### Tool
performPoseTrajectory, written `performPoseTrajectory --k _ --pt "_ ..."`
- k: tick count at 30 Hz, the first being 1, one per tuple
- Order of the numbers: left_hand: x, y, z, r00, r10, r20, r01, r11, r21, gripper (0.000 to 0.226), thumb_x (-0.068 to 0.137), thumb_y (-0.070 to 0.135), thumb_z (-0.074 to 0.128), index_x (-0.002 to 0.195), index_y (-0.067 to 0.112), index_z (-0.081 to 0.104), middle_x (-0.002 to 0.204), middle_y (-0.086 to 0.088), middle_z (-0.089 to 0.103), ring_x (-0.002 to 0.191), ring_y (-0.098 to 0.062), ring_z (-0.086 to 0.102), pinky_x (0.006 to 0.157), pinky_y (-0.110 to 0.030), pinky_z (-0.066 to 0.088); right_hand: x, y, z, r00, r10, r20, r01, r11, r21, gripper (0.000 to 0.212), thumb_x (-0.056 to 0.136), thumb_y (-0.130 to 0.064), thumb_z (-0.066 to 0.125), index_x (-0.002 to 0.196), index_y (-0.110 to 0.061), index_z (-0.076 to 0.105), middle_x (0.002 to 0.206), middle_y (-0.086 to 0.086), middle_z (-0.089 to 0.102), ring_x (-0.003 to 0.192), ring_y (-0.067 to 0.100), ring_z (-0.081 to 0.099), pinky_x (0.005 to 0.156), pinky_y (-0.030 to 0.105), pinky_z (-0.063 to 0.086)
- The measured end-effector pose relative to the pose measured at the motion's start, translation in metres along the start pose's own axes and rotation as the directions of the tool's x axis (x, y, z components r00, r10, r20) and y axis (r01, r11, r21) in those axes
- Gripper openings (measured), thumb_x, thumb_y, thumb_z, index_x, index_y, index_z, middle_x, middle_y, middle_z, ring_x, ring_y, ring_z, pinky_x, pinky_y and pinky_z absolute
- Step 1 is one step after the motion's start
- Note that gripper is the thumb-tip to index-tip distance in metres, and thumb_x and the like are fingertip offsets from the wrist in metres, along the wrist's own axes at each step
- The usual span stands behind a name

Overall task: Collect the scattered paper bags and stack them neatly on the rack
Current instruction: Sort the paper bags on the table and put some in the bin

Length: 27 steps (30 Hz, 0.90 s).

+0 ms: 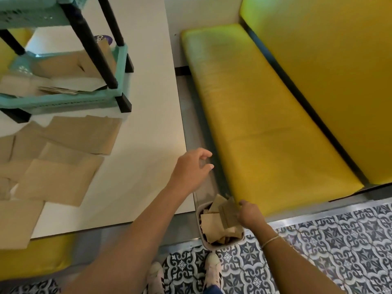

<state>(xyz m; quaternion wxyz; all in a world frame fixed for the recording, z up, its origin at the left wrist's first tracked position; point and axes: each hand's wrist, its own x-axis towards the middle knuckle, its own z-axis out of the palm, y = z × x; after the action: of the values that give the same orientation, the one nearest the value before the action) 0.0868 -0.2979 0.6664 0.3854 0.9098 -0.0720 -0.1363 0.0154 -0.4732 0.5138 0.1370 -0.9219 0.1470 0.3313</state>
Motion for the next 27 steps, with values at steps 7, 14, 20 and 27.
performPoseTrajectory --k 7,14,20,27 --pt "-0.012 -0.010 -0.021 0.999 -0.003 -0.041 0.002 1.000 -0.026 0.028 0.092 0.020 0.058 0.120 0.017 0.058 0.117 0.000 0.059 0.092 -0.007 0.050 0.081 -0.017 0.041 -0.005 -0.034 -0.046 0.991 -0.090 -0.099 0.098 0.992 0.082 0.037 0.094 -0.021 0.051 0.129 -0.010 0.054 0.120 0.014 0.063 0.111 0.028 0.058 0.085 0.031 0.045" --pt "-0.024 -0.020 -0.064 0.996 -0.045 -0.080 0.044 0.999 -0.022 0.028 0.092 0.023 0.058 0.120 0.019 0.058 0.122 0.001 0.059 0.097 -0.012 0.057 0.085 -0.021 0.047 -0.027 -0.105 -0.119 0.906 -0.161 -0.391 0.255 0.946 0.200 0.027 0.093 -0.015 0.051 0.116 -0.012 0.063 0.112 0.010 0.067 0.096 0.026 0.063 0.084 0.033 0.049" --pt "-0.045 -0.066 -0.128 0.982 -0.140 -0.123 0.154 0.982 0.113 0.031 0.092 0.022 0.058 0.123 0.020 0.056 0.125 -0.001 0.055 0.107 -0.018 0.055 0.093 -0.030 0.046 -0.059 -0.195 -0.140 0.781 -0.315 -0.540 0.472 0.863 0.178 0.024 0.093 -0.016 0.051 0.113 -0.011 0.065 0.106 0.005 0.069 0.081 0.015 0.059 0.072 0.022 0.046" --pt "-0.078 -0.149 -0.201 0.903 -0.372 -0.215 0.429 0.809 0.403 0.046 0.087 0.008 0.055 0.130 0.024 0.050 0.128 -0.004 0.049 0.115 -0.023 0.049 0.094 -0.034 0.046 -0.082 -0.301 -0.102 0.774 -0.534 -0.341 0.589 0.804 0.078 0.028 0.091 -0.024 0.056 0.118 -0.016 0.062 0.114 0.004 0.064 0.103 0.020 0.059 0.088 0.028 0.047"
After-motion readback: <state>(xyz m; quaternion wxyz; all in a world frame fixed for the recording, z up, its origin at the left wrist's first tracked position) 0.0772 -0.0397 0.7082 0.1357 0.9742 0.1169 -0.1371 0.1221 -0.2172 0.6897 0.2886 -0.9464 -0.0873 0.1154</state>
